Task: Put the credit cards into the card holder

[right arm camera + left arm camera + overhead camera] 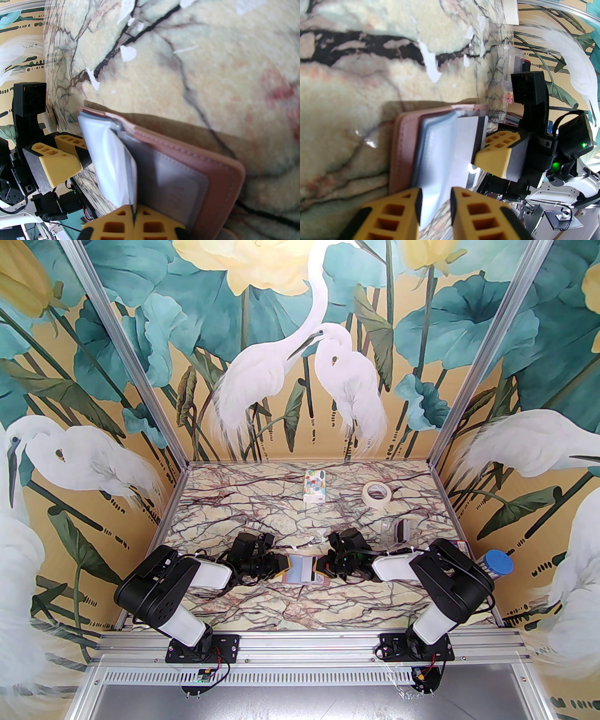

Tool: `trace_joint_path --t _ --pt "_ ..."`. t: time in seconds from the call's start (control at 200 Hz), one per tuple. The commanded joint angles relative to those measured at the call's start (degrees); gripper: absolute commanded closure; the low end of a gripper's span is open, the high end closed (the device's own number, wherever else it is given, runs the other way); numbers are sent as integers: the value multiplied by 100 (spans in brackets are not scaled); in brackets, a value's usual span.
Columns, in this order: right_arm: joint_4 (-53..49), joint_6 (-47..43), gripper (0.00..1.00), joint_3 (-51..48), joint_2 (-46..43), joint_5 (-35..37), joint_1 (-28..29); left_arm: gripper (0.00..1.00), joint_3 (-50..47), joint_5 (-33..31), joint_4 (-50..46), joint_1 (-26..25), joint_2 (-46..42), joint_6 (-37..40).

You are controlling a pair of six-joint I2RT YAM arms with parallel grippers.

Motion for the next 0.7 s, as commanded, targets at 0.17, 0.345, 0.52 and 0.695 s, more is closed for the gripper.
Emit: trace_joint_path --t 0.17,0.345,0.52,0.695 --pt "-676 220 100 -145 29 448 56 72 -76 -344 -476 -83 210 104" --pt "-735 302 100 -193 -96 568 55 72 -94 -344 -488 -83 192 124" --pt "-730 378 100 -246 -140 623 55 72 -67 -336 -499 -83 194 122" --pt "-753 387 100 -253 -105 586 57 72 -67 -340 -493 -82 193 118"
